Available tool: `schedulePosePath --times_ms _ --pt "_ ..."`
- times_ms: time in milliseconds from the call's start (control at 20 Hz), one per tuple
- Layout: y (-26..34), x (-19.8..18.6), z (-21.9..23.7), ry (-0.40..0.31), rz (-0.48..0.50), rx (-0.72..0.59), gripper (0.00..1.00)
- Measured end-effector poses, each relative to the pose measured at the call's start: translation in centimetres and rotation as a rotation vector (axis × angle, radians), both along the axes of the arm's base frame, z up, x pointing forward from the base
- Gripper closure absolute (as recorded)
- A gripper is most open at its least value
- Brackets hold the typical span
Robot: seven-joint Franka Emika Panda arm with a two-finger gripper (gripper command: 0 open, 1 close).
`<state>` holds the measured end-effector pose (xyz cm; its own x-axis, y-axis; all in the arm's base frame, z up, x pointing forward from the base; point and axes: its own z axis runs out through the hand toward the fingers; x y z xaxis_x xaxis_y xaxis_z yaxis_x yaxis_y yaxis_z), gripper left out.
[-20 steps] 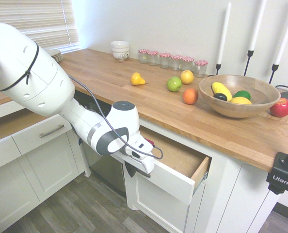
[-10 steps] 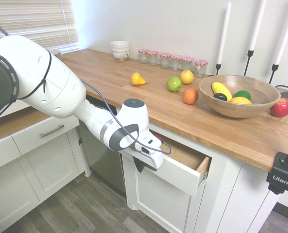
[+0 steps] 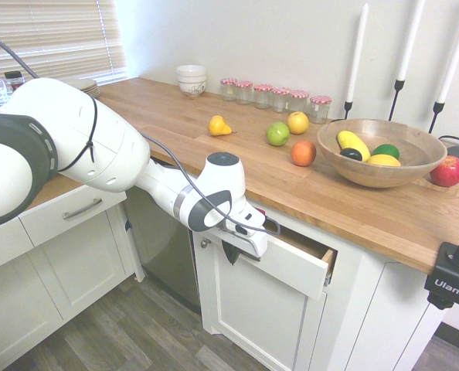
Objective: Close the drawer
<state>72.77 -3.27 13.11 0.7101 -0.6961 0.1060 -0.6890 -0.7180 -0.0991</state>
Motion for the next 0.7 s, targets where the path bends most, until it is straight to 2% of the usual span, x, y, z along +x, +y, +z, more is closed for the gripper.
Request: schedulePosePath --times_ms 400,700 --pt "-0.4 2.3 1.0 -0.003 -0.001 0.005 1.00" --pt "-0.3 2.4 1.0 0.008 -0.012 0.008 1.00"
